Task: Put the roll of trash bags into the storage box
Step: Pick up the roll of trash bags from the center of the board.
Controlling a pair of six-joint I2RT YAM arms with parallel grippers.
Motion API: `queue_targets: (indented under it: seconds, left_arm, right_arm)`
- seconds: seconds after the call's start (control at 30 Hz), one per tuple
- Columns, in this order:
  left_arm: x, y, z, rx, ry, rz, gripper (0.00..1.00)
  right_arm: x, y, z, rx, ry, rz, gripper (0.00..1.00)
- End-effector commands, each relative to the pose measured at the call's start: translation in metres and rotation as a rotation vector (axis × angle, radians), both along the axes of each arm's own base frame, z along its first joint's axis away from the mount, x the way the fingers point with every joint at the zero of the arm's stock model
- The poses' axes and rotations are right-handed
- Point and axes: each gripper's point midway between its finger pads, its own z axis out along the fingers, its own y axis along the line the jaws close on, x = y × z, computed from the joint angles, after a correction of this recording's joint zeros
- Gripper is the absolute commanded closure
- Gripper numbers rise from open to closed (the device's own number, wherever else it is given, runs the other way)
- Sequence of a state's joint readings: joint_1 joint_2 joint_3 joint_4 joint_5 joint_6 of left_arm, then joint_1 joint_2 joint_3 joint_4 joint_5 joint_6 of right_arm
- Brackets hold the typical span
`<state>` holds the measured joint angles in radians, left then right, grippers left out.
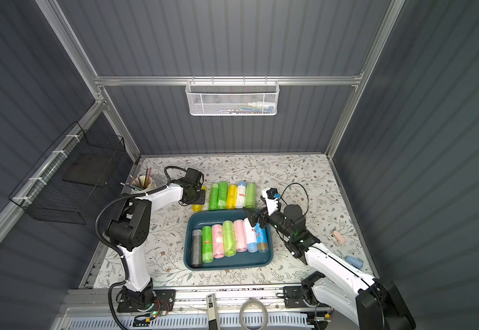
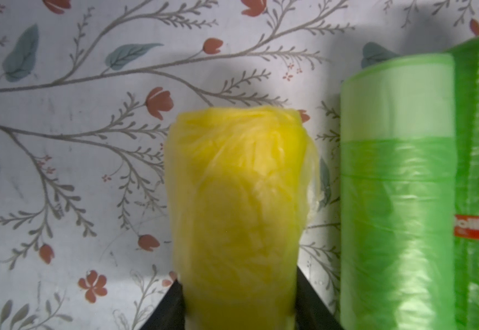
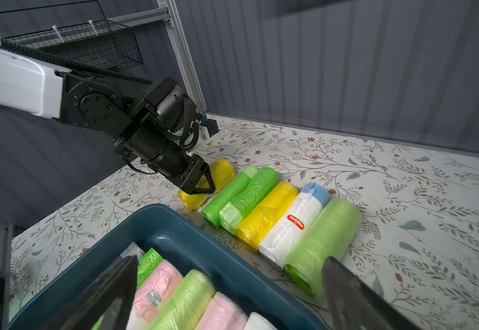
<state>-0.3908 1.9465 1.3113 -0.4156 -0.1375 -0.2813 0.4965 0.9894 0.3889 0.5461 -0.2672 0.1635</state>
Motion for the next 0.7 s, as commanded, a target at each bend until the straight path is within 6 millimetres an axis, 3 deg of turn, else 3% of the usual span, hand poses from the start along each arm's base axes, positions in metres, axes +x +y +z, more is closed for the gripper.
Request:
queue_targets:
  seconds: [0.0, 0.27, 0.53, 0.67]
  left_arm:
    - [-0.006, 0.013, 0.03, 0.018, -0.041, 0.026, 0.55]
    - [-0.03, 0.023, 0.073, -0.009, -0.069, 0.068, 0.56]
    - [-0.055, 0.006, 0.113, -0.168, -0.049, 0.054, 0.55]
    - [-0.075, 0.004, 0.125, -0.217, -0.006, 0.046, 0.55]
  right_arm:
    - [0.0, -0.007, -0.005, -0.019, -0.012, -0.031, 0.01]
    - [-0.006, -0.002, 0.001, -0.028, 0.01, 0.015, 0.01]
    - [-0.035, 0.011, 0.02, -0.019, 0.004, 0.172, 0.01]
    - [-0.041, 0.006, 0.022, -0.026, -0.011, 0.161, 0.01]
